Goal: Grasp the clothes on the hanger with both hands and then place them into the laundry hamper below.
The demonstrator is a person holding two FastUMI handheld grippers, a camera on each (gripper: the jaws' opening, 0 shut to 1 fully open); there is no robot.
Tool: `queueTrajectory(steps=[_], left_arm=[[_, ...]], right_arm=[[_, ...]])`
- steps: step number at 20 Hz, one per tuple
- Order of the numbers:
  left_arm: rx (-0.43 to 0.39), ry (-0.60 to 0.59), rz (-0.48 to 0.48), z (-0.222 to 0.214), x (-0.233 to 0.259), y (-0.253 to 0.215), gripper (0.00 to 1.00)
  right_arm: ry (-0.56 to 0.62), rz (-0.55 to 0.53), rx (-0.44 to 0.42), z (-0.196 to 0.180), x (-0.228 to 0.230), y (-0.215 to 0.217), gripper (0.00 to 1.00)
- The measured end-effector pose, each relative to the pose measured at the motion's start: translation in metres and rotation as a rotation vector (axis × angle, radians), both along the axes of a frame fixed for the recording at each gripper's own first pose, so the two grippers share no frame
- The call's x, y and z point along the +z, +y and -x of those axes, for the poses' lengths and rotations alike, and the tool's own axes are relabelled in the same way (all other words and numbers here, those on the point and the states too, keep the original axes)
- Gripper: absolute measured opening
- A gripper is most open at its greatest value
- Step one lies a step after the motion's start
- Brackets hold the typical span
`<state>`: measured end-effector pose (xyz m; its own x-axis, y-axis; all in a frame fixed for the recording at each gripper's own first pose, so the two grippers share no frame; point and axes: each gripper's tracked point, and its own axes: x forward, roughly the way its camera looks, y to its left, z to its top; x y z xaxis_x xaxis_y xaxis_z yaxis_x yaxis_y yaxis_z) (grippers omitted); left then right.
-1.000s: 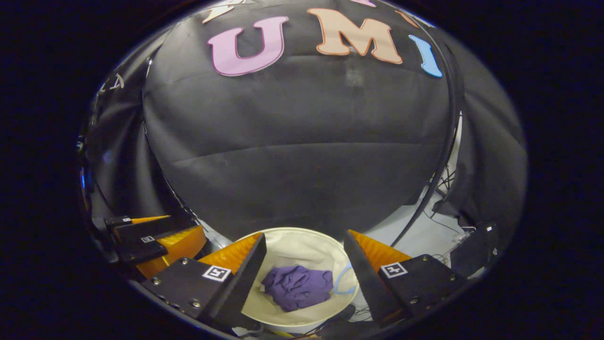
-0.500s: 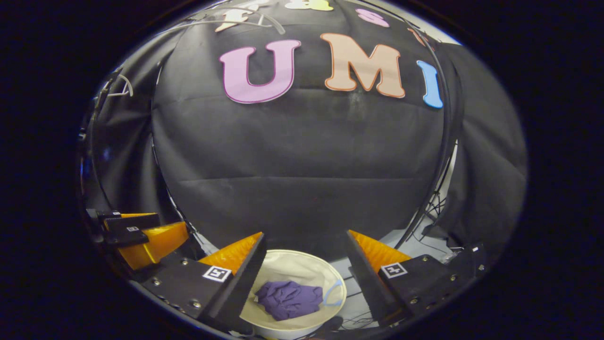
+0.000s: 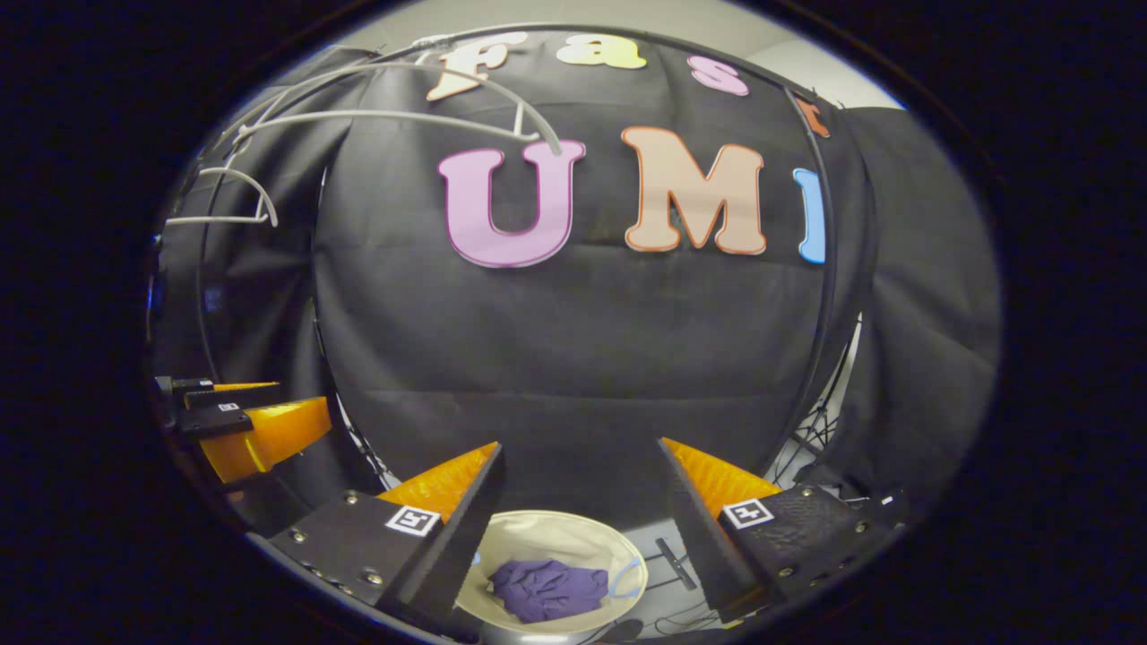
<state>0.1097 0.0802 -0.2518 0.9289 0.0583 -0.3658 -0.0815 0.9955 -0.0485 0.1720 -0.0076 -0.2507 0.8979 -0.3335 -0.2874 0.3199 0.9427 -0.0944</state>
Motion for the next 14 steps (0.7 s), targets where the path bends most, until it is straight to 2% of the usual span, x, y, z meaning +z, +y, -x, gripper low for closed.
queueTrajectory(steps=[3, 4, 6, 7, 8, 9, 11, 12, 13, 14], left_arm=[[0.002, -0.051, 0.015, 0.008, 0.03, 0.002, 0.93], [0.002, -0.069, 0.009, 0.01, 0.042, 0.003, 0.96], [0.007, -0.112, -0.015, 0.016, 0.062, 0.005, 0.96], [0.009, -0.135, -0.021, 0.018, 0.073, 0.004, 0.92], [0.009, -0.153, -0.023, 0.02, 0.081, 0.001, 0.96], [0.005, -0.165, -0.024, 0.024, 0.088, -0.002, 0.92], [-0.014, -0.18, -0.027, 0.036, 0.101, -0.007, 0.92], [-0.022, -0.195, -0.029, 0.041, 0.11, -0.01, 0.95], [-0.024, -0.213, -0.031, 0.045, 0.12, -0.012, 0.92], [-0.018, -0.234, -0.03, 0.048, 0.128, -0.012, 0.95]], right_arm=[[-0.028, 0.011, 0.011, 0.014, 0.028, 0.01, 1.0], [-0.048, 0.007, 0.024, 0.017, 0.04, 0.015, 0.99], [-0.077, 0.008, 0.041, 0.022, 0.06, 0.021, 0.99], [-0.091, 0.011, 0.046, 0.027, 0.071, 0.024, 1.0], [-0.108, 0.017, 0.055, 0.031, 0.082, 0.027, 1.0], [-0.125, 0.023, 0.062, 0.037, 0.092, 0.03, 1.0], [-0.153, 0.022, 0.086, 0.047, 0.112, 0.038, 0.99], [-0.171, 0.02, 0.097, 0.053, 0.121, 0.042, 0.99], [-0.186, 0.021, 0.103, 0.059, 0.128, 0.042, 0.99], [-0.193, 0.022, 0.105, 0.066, 0.133, 0.044, 1.0]])
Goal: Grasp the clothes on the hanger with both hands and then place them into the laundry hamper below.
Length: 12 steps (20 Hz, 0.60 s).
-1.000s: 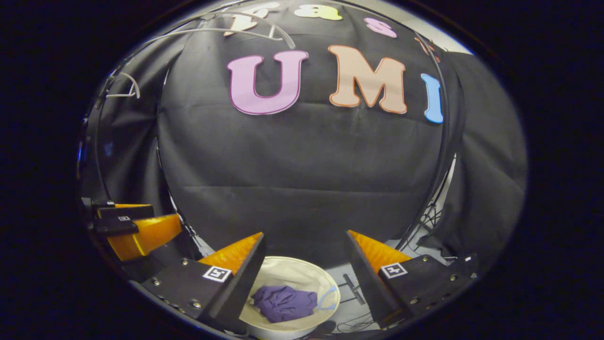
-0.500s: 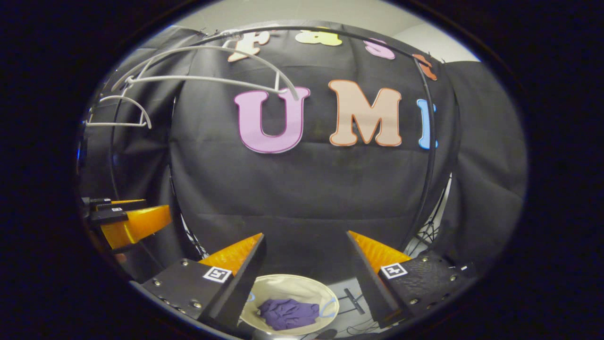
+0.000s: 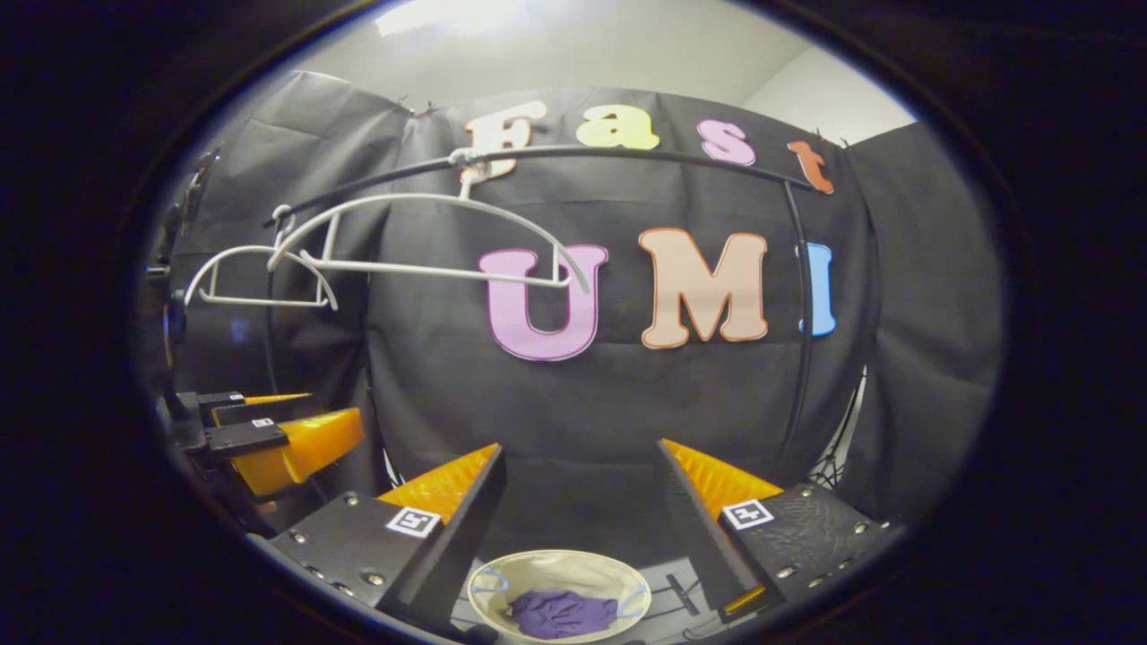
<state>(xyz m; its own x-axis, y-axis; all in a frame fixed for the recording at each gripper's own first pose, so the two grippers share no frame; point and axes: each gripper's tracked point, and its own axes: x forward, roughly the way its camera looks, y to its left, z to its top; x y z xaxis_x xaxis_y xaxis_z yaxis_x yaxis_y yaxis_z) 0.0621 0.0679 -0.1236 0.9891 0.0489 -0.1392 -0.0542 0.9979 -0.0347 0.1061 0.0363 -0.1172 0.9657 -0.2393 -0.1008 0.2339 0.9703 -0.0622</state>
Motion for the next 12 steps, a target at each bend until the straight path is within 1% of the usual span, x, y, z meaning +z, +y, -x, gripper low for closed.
queueTrajectory(steps=[1, 4, 7, 8, 10, 12], left_arm=[[0.014, -0.016, 0.017, 0.004, 0.007, -0.001, 0.92], [0.02, -0.051, 0.067, 0.014, 0.024, -0.014, 0.92], [0.035, -0.074, 0.07, 0.023, 0.031, -0.024, 0.92], [0.041, -0.077, 0.069, 0.024, 0.033, -0.029, 0.92], [0.025, -0.075, 0.062, 0.025, 0.036, -0.048, 0.92], [0.001, -0.065, 0.036, 0.022, 0.039, -0.071, 0.92]], right_arm=[[-0.008, -0.001, 0.003, 0.006, 0.005, 0.001, 0.98], [-0.048, -0.005, 0.015, 0.029, 0.017, -0.001, 0.93], [-0.1, -0.007, 0.015, 0.055, 0.029, -0.011, 0.94], [-0.116, 0.001, 0.021, 0.064, 0.034, -0.015, 0.96], [-0.136, 0.009, 0.022, 0.08, 0.038, -0.026, 1.0], [-0.138, -0.001, 0.03, 0.087, 0.039, -0.037, 1.0]])
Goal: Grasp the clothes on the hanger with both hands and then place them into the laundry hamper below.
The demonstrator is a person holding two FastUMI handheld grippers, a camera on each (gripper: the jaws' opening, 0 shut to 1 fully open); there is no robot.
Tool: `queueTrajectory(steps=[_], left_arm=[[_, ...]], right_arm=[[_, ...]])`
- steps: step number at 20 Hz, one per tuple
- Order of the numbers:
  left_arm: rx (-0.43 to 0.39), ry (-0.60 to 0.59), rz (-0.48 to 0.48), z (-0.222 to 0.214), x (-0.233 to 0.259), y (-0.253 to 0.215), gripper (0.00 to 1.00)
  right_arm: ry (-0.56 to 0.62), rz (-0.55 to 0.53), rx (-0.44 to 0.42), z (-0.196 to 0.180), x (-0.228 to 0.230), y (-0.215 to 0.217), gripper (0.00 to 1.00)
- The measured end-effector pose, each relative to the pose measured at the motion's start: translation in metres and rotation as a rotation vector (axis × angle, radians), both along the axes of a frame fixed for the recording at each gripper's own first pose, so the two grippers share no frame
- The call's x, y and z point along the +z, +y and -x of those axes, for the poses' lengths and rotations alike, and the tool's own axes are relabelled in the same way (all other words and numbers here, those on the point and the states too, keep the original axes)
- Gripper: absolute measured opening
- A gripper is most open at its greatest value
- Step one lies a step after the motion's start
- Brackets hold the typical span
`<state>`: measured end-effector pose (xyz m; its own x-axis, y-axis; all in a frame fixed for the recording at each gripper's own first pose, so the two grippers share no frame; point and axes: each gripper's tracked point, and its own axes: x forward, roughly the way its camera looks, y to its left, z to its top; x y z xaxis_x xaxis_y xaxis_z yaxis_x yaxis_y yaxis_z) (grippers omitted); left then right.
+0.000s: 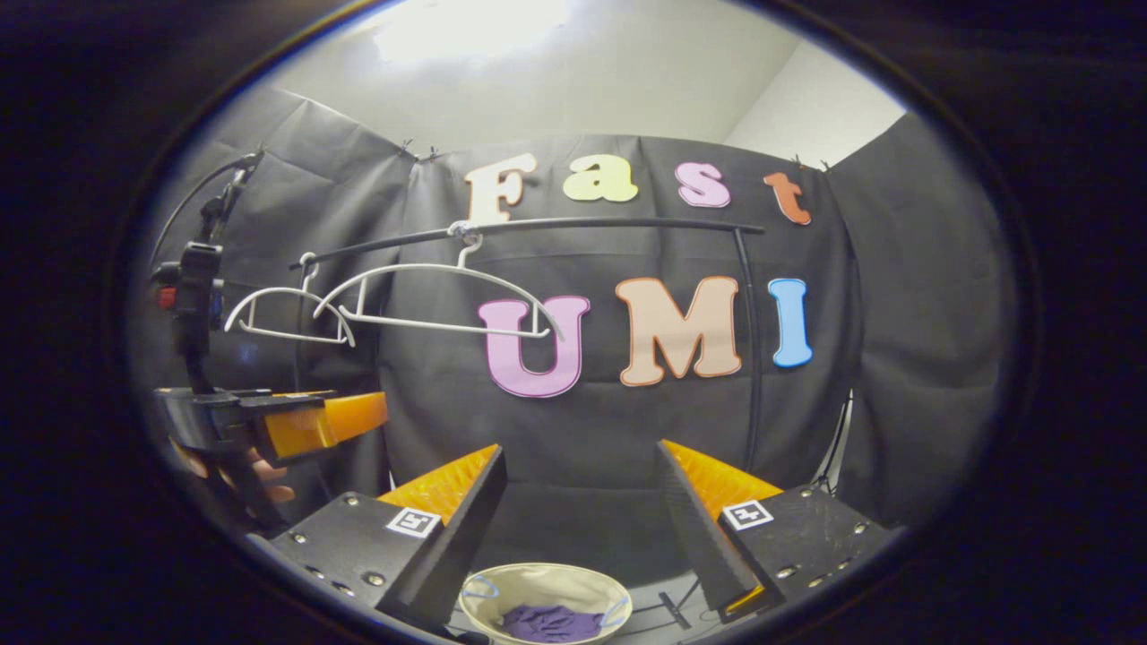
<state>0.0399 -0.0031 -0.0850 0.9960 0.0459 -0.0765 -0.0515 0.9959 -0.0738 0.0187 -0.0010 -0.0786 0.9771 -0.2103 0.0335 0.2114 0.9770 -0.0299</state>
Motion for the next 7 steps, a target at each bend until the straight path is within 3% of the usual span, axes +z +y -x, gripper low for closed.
queueTrajectory(steps=[3, 7], left_arm=[[0.013, -0.036, -0.035, -0.002, 0.009, -0.021, 0.92], [0.024, -0.082, 0.081, -0.013, 0.015, -0.036, 0.93]], right_arm=[[-0.005, -0.017, -0.002, 0.01, 0.0, -0.018, 1.0], [-0.023, -0.042, 0.002, 0.017, 0.0, -0.043, 1.0]])
